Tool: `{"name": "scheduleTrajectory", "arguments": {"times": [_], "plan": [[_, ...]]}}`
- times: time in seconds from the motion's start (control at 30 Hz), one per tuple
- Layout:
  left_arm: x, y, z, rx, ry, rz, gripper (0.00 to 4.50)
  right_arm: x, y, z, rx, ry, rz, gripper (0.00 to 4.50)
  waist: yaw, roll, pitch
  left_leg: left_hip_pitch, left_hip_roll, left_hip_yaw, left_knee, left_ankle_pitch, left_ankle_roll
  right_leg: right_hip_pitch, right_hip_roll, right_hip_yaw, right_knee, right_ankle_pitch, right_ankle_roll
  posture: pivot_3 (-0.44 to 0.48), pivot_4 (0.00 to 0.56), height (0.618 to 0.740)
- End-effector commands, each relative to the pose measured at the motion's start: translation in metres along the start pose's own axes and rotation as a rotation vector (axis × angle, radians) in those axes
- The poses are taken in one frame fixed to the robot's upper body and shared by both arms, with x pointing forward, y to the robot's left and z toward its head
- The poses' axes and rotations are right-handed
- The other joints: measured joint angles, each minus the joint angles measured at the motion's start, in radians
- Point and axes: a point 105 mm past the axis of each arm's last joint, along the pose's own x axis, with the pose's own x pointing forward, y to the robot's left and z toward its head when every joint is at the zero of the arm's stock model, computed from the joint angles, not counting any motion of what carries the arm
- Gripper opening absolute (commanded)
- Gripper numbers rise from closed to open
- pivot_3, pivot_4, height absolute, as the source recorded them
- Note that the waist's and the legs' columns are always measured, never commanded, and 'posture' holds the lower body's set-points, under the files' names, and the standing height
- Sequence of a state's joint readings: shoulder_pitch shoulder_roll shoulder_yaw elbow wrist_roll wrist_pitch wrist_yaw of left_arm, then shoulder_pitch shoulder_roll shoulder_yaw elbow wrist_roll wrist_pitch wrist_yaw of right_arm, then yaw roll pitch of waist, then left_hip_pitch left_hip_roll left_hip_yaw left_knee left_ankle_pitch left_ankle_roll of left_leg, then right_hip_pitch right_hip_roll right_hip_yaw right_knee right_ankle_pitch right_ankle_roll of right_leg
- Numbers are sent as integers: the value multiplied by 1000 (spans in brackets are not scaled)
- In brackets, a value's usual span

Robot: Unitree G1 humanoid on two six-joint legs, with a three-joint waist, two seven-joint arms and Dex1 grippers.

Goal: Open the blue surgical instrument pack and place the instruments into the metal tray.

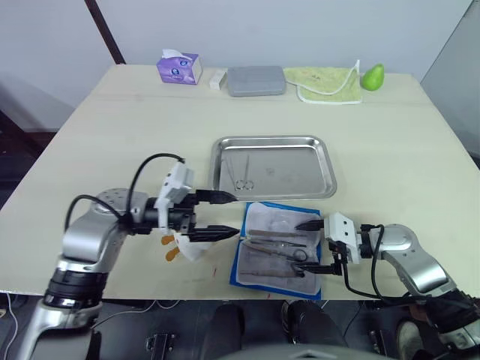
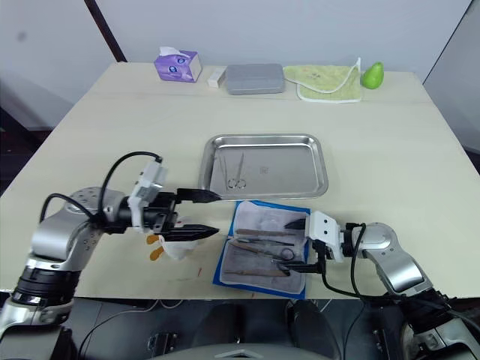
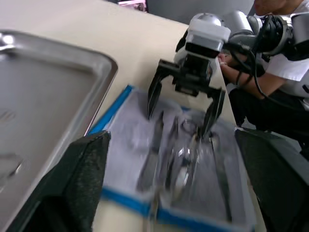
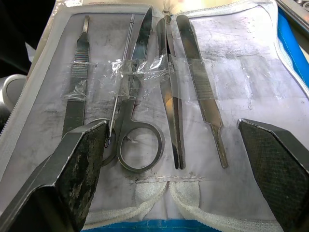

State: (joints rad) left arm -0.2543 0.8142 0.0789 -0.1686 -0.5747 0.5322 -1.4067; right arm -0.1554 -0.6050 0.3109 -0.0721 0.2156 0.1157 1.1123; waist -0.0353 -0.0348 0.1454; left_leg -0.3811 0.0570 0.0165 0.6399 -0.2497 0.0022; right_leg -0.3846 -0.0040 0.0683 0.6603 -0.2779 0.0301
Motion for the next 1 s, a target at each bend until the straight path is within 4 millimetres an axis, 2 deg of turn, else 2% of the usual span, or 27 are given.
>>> {"name": "scheduleTrajectory", "arguments": {"times": [0.03,0.13,0.23,0.43,0.53,0.63,0.73,1.0], "plan": [[-21,-3,2,42,14,3,4442,-4,18,-44,131,143,22,4500,1,0,0,0,0,0,0,0,0,0,0,0,0,0,1,0,150,740],[-36,-5,-6,35,61,16,4442,-6,19,-44,133,140,18,4500,2,0,0,0,0,0,0,0,0,-1,-1,1,0,-1,1,0,150,740],[-37,-4,-7,59,84,25,4442,-7,19,-45,135,140,16,4500,6,0,0,0,0,0,-1,0,0,-3,-5,0,0,-1,2,0,150,740],[-13,2,-2,184,135,23,4442,-8,18,-45,137,141,13,4500,11,-1,0,-1,-1,2,-1,0,0,-3,-7,1,0,-2,3,0,150,740],[1,6,1,179,151,10,4442,-7,18,-44,136,141,12,4500,18,-1,0,-1,-1,3,-1,0,0,-3,-6,1,0,-2,3,0,150,740],[20,5,1,185,192,-43,3764,-6,18,-44,136,143,12,4500,19,-2,0,-1,-3,5,-1,0,0,-3,-4,0,0,-2,3,0,150,740],[38,8,2,232,222,-65,2593,-5,18,-44,139,142,11,4500,20,-1,0,-1,-3,5,-1,0,0,-3,-2,1,0,-2,3,0,150,740],[76,19,-12,318,318,-104,2593,-4,17,-44,135,146,7,4500,21,-1,0,-1,-2,4,-1,0,0,-2,2,2,1,0,6,0,150,740]]}}
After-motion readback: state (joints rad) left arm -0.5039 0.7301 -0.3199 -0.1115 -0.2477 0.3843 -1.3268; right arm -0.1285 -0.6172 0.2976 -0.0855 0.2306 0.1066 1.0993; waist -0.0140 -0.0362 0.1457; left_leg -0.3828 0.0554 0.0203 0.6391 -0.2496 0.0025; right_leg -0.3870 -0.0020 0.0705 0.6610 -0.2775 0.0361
